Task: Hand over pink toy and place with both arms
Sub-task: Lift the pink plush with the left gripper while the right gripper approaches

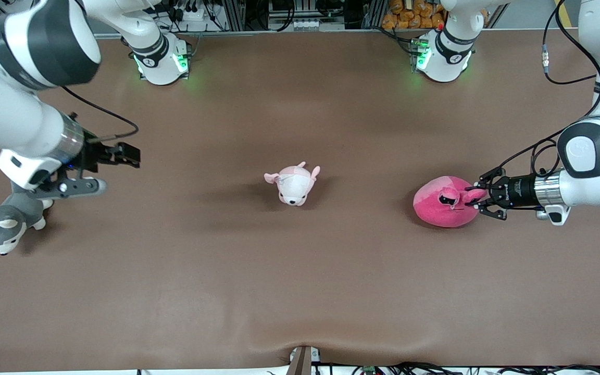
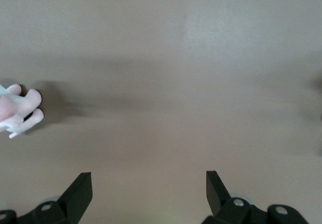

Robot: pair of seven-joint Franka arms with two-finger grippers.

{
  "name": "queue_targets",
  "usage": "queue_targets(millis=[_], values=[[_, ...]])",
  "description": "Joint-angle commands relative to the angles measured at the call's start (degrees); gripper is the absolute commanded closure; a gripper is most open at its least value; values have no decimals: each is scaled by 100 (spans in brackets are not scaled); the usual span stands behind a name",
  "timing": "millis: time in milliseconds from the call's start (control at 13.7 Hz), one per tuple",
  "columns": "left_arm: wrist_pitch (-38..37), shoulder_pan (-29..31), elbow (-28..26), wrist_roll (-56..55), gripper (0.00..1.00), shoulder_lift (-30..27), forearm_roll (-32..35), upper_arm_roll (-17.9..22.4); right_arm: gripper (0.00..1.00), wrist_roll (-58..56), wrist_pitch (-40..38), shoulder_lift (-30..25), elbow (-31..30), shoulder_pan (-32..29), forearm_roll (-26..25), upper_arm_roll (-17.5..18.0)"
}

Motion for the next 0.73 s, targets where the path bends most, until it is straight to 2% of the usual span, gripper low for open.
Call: queue_targets(millis=[0,146,364,656], values=[[-29,-13,85,-105,100,-4,-104,-12,0,567,251,434,222,407,64,-53],[-213,4,190,-114,100,-83,-95,-21,0,1086,726,645,222,688,38,-53],[-801,-22,778,-384,100,-110,-104,-30,0,1159,868,804,222,672,108,-44],[-1609,-22,1586,-712,100,-241,-95,-364,0,1062,991,831,195,663,485,-44]])
